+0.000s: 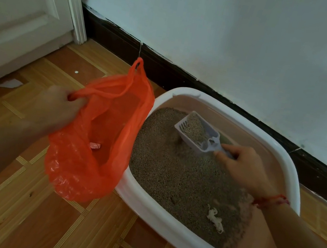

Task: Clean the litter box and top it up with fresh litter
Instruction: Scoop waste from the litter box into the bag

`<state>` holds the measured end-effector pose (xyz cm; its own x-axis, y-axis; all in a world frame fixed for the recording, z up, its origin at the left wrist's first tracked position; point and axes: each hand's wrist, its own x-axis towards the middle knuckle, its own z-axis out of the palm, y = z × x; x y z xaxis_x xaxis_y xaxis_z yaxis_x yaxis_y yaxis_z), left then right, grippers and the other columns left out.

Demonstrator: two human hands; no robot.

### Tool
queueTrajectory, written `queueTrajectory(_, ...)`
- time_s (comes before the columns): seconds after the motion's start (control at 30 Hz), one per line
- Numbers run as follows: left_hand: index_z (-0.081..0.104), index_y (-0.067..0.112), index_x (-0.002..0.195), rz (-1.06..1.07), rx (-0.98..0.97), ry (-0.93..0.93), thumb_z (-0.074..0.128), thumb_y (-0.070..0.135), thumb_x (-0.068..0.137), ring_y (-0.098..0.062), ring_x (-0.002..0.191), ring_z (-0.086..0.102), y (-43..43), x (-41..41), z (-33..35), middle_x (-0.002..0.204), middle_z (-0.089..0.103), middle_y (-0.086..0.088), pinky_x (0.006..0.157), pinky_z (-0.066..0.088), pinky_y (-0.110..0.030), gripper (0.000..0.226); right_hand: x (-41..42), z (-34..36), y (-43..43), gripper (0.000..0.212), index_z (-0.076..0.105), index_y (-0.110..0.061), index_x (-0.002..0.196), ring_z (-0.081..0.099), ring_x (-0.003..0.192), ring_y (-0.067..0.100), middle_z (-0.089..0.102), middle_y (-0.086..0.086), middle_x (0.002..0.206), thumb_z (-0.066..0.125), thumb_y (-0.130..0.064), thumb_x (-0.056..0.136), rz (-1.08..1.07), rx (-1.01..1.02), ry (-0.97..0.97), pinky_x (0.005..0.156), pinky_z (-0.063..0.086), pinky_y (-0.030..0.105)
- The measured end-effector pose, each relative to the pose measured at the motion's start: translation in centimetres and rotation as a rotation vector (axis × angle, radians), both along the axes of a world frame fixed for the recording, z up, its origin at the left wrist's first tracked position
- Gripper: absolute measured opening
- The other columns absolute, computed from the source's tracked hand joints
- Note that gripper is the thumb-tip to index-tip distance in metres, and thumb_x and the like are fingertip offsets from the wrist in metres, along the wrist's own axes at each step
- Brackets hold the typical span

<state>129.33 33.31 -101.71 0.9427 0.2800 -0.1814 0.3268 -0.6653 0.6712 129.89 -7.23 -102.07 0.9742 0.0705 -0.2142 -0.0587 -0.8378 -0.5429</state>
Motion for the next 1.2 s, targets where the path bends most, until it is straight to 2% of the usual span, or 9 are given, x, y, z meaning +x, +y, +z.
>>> queueTrajectory(0.13, 0.068, 0.007, 0.09, 0.005, 0.015, 0.001, 0.049, 0.037, 0.102, -0.03, 0.063, 0.061, 0.1, 0.1, -0.1, 0.076, 0.065, -0.017, 0.056, 0.048, -0.034, 0.038, 0.1, 0.0, -0.1, 0.016, 0.068, -0.041, 0.106, 0.045, 0.046, 0.007, 0.059, -0.004, 0.057, 0.058, -0.041, 0.093, -0.01, -0.035, 0.002, 0.048, 0.042, 0.024)
queueTrajectory(0.3, 0.069, 0.007, 0.093, 0.013, 0.014, 0.012, 0.05, 0.034, 0.102, -0.03, 0.069, 0.064, 0.0, 0.2, -0.1, 0.08, 0.067, -0.015, 0.059, 0.049, -0.033, 0.034, 0.3, 0.2, -0.3, 0.022, 0.072, -0.031, 0.111, 0.046, 0.04, 0.002, 0.062, -0.01, 0.058, 0.062, -0.037, 0.092, -0.04, -0.056, -0.042, 0.044, 0.039, 0.016)
queueTrajectory(0.47, 0.069, 0.008, 0.091, 0.018, 0.004, -0.001, 0.051, 0.033, 0.102, -0.026, 0.067, 0.062, 0.0, 0.2, 0.0, 0.08, 0.067, -0.014, 0.055, 0.043, -0.028, 0.033, 0.2, 0.3, -0.2, 0.023, 0.071, -0.031, 0.113, 0.048, 0.045, 0.005, 0.065, -0.007, 0.062, 0.062, -0.036, 0.092, -0.049, -0.066, -0.031, 0.047, 0.043, 0.02)
queueTrajectory(0.57, 0.068, 0.01, 0.089, 0.013, 0.007, 0.007, 0.05, 0.033, 0.103, -0.023, 0.065, 0.062, 0.0, 0.1, 0.0, 0.077, 0.066, -0.012, 0.053, 0.04, -0.027, 0.032, 0.2, 0.3, -0.2, 0.026, 0.07, -0.03, 0.115, 0.053, 0.048, 0.006, 0.068, -0.005, 0.066, 0.062, -0.038, 0.092, -0.028, -0.091, -0.016, 0.05, 0.051, 0.027)
queueTrajectory(0.7, 0.068, 0.011, 0.087, 0.012, 0.003, 0.001, 0.05, 0.035, 0.102, -0.025, 0.064, 0.063, 0.1, 0.1, 0.0, 0.075, 0.066, -0.012, 0.053, 0.042, -0.028, 0.034, 0.3, 0.5, -0.2, 0.027, 0.069, -0.026, 0.117, 0.046, 0.038, 0.001, 0.063, -0.007, 0.059, 0.063, -0.034, 0.092, -0.056, -0.064, -0.024, 0.039, 0.036, 0.011)
queueTrajectory(0.8, 0.066, 0.015, 0.087, 0.01, 0.0, 0.015, 0.049, 0.037, 0.102, -0.026, 0.065, 0.064, 0.1, 0.1, 0.1, 0.075, 0.067, -0.011, 0.054, 0.045, -0.03, 0.032, 0.2, 0.9, 0.1, 0.026, 0.069, -0.026, 0.117, 0.049, 0.045, 0.005, 0.066, -0.005, 0.064, 0.063, -0.034, 0.092, -0.038, -0.072, -0.021, 0.042, 0.04, 0.011)
queueTrajectory(0.93, 0.067, 0.015, 0.085, 0.012, 0.006, 0.012, 0.05, 0.038, 0.102, -0.029, 0.068, 0.066, 0.2, 0.2, 0.0, 0.075, 0.067, -0.011, 0.06, 0.053, -0.037, 0.033, 0.1, 1.1, 0.2, 0.027, 0.069, -0.025, 0.118, 0.065, 0.064, 0.025, 0.071, -0.001, 0.076, 0.064, -0.033, 0.092, -0.038, -0.069, -0.018, 0.053, 0.05, 0.021)
queueTrajectory(1.03, 0.066, 0.011, 0.084, 0.006, 0.002, 0.009, 0.05, 0.037, 0.102, -0.03, 0.066, 0.065, 0.1, 0.2, -0.1, 0.074, 0.067, -0.014, 0.055, 0.048, -0.031, 0.035, 0.1, 1.1, 0.2, 0.026, 0.069, -0.026, 0.117, 0.061, 0.059, 0.018, 0.071, -0.001, 0.075, 0.063, -0.033, 0.092, -0.033, -0.072, -0.019, 0.055, 0.051, 0.024)
queueTrajectory(1.2, 0.068, 0.01, 0.087, 0.012, -0.007, 0.011, 0.05, 0.036, 0.102, -0.029, 0.066, 0.065, 0.2, 0.3, -0.1, 0.075, 0.067, -0.014, 0.054, 0.046, -0.031, 0.034, 0.1, 1.9, 0.6, 0.026, 0.069, -0.032, 0.116, 0.05, 0.046, 0.007, 0.067, -0.005, 0.062, 0.063, -0.038, 0.091, 0.026, -0.081, -0.065, 0.043, 0.04, 0.013)
